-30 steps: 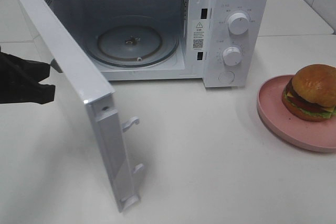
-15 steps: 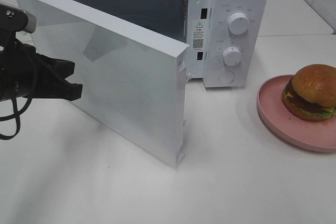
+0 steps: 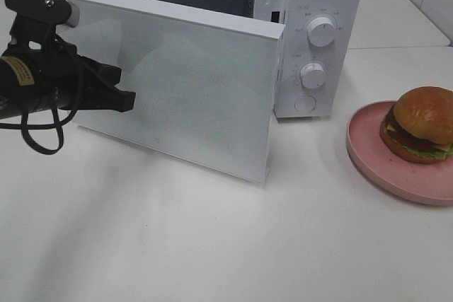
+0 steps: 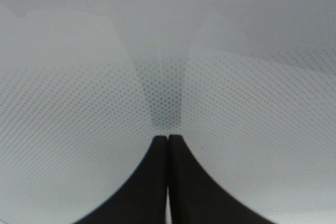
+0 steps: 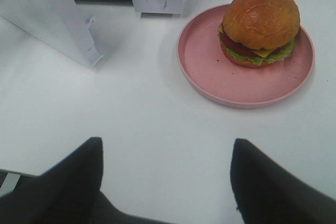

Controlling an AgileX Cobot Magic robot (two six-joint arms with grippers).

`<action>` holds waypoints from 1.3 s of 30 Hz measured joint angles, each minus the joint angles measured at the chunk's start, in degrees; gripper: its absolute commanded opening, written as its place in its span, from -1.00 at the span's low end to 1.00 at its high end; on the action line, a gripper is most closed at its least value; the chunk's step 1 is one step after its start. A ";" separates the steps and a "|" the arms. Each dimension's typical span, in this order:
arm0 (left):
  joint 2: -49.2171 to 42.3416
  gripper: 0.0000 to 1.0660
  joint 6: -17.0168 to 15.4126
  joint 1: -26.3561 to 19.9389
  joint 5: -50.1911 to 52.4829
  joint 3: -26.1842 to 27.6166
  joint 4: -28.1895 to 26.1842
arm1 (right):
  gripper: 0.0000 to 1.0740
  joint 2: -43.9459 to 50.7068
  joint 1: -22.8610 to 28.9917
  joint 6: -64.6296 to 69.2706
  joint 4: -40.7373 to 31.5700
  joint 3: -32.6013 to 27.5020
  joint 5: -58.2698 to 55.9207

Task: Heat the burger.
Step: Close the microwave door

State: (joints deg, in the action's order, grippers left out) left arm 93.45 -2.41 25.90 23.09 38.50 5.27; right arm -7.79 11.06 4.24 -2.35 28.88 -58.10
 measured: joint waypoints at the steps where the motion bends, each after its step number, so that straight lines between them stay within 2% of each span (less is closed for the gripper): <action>1: 0.00 -1.00 0.00 0.00 0.00 0.00 0.00 | 0.24 0.00 0.00 0.00 0.00 0.00 0.00; 3: 1.55 -1.00 -1.95 0.06 -0.06 1.95 1.55 | 0.24 0.00 0.00 0.00 0.00 0.00 0.00; 8: 3.27 -1.00 -2.75 1.26 0.00 4.47 2.12 | 0.24 0.00 0.00 0.00 0.00 0.00 0.00; 25: 10.83 -1.00 -2.75 4.98 -0.29 15.24 2.86 | 0.24 0.00 0.00 0.00 0.00 0.00 0.00; 34: 14.21 -1.00 -2.75 8.19 -4.41 22.12 4.47 | 0.24 0.00 0.00 0.00 0.00 0.00 0.00; 38: 16.84 -1.00 -2.75 9.74 -9.22 28.13 4.53 | 0.24 0.00 0.00 0.00 0.00 0.00 0.00; 39: 16.84 -1.00 -2.75 9.74 -9.22 28.13 4.53 | 0.24 0.00 0.00 0.00 0.00 0.00 0.00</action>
State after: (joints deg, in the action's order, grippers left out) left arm 110.29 -5.16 35.64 13.87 66.63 9.80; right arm -7.79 11.06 4.24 -2.35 28.88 -58.10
